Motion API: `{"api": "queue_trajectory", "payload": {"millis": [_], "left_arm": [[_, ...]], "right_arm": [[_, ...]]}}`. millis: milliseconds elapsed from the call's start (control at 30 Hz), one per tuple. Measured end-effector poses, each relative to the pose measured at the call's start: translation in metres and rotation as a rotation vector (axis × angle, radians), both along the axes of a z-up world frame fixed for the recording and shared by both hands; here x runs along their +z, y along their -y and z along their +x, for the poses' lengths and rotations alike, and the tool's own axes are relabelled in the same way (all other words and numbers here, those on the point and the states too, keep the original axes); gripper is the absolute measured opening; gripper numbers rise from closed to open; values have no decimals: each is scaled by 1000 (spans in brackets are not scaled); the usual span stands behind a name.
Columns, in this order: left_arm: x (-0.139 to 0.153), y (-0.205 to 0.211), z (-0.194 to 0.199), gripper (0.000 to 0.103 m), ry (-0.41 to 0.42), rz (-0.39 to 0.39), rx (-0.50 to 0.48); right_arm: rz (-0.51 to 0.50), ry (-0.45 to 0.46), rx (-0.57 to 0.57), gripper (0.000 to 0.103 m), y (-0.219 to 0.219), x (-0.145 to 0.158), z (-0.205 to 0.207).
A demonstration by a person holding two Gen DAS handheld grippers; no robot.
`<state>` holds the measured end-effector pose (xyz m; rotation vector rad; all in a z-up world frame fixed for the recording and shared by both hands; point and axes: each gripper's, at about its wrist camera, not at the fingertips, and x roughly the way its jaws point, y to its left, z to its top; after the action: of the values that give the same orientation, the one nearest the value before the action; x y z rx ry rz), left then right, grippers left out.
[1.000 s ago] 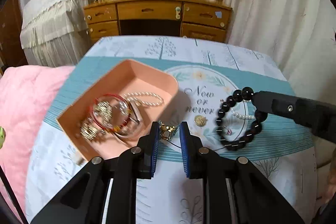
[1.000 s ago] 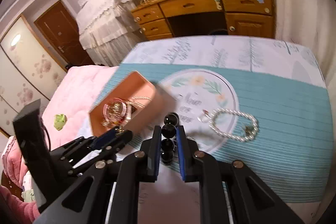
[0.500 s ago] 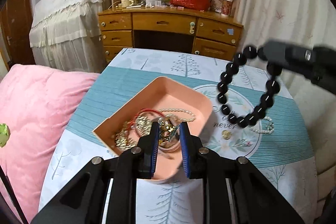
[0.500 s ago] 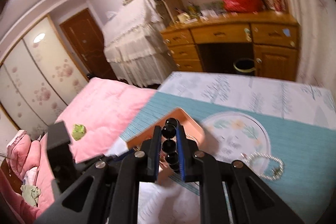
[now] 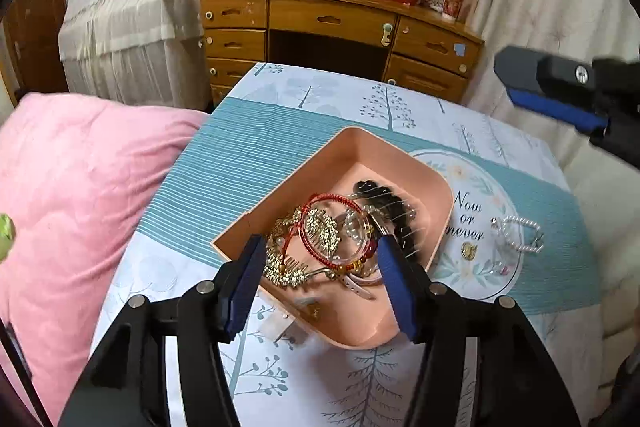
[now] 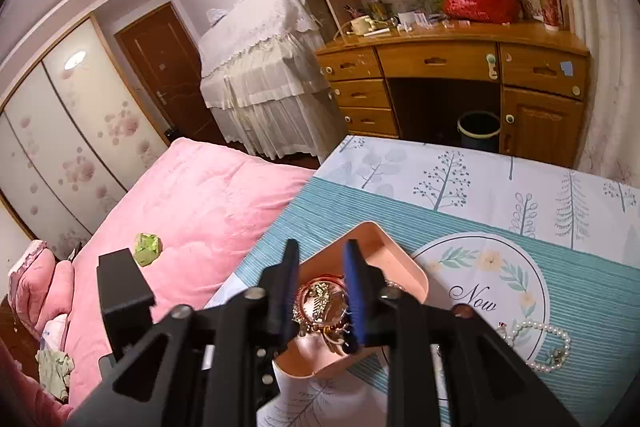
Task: Organize jewelry
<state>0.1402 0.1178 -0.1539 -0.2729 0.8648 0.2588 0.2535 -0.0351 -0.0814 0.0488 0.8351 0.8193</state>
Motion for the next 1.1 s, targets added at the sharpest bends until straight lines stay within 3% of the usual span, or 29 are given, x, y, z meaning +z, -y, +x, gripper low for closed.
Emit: {"api": "queue_trajectory", "payload": {"millis": [167, 300, 500, 667, 900, 1033, 1100], "left_arm": [[-2, -7, 7, 57, -24, -20, 5], [-2, -11, 13, 57, -41, -93, 39], [12, 4, 19, 57, -9, -93, 27], [16, 35, 29, 57, 5, -124, -23], [9, 96, 44, 57, -13, -109, -130], [2, 122, 53, 57, -39, -105, -161], [-3, 134, 58, 57, -56, -84, -173]], "right_arm": [[-23, 8, -20, 31, 2, -1, 2], [-51, 10, -52, 32, 12, -3, 6], [-109, 33, -112, 43, 38, -6, 11], [-157, 49, -143, 44, 63, -9, 16], [-262, 83, -146, 50, 103, -17, 22], [-340, 102, -144, 60, 121, -27, 26], [-394, 96, -125, 61, 129, -36, 28]]}}
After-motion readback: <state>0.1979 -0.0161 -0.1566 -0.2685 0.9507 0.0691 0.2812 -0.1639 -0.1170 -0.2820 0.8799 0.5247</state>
